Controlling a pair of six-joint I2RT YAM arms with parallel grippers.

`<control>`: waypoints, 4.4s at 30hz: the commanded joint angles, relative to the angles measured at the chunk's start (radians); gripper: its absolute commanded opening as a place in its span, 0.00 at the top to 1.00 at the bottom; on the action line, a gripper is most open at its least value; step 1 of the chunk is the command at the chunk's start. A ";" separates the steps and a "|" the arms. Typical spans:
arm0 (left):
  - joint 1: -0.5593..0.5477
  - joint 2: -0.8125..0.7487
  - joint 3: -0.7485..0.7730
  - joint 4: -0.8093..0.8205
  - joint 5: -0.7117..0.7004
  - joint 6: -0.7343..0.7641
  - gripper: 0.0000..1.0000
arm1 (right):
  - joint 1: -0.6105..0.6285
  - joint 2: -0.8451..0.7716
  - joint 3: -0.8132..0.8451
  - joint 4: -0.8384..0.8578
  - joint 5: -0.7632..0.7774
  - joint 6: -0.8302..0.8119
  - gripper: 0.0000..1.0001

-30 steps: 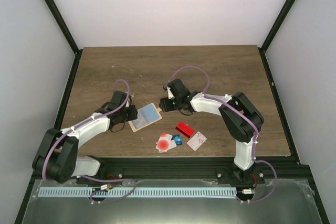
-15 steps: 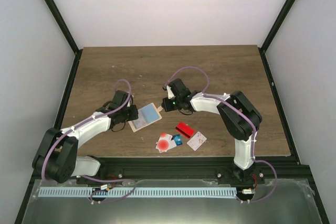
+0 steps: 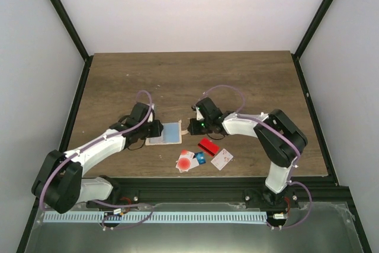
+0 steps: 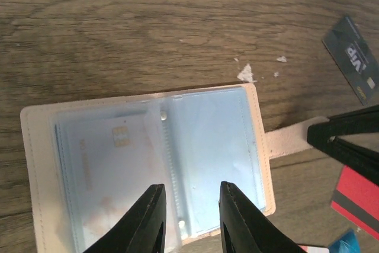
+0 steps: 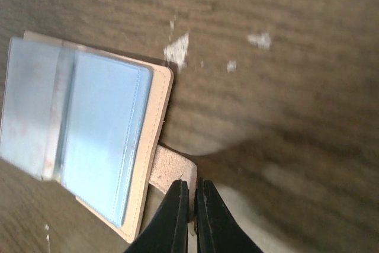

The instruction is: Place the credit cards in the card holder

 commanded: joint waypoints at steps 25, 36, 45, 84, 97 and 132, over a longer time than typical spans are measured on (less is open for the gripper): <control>-0.351 0.160 -0.039 0.112 0.185 0.028 0.45 | 0.156 -0.530 -0.436 -0.104 0.039 0.362 0.42; -0.480 0.221 -0.063 0.121 0.129 -0.079 0.43 | 0.160 -0.596 -0.467 -0.163 0.024 0.434 0.41; -0.547 0.188 -0.111 0.168 0.136 -0.181 0.43 | 0.251 -0.667 -0.556 -0.164 -0.079 0.587 0.42; -0.642 0.207 -0.099 0.140 0.051 -0.251 0.48 | 0.368 -0.485 -0.678 0.290 -0.037 0.785 0.78; -0.607 0.096 -0.028 0.036 -0.099 -0.207 0.48 | 0.344 -0.614 -0.616 0.071 0.025 0.716 0.99; -0.035 -0.390 -0.123 0.535 0.687 -0.074 0.55 | -0.055 -0.724 -0.414 0.534 -0.677 0.078 0.99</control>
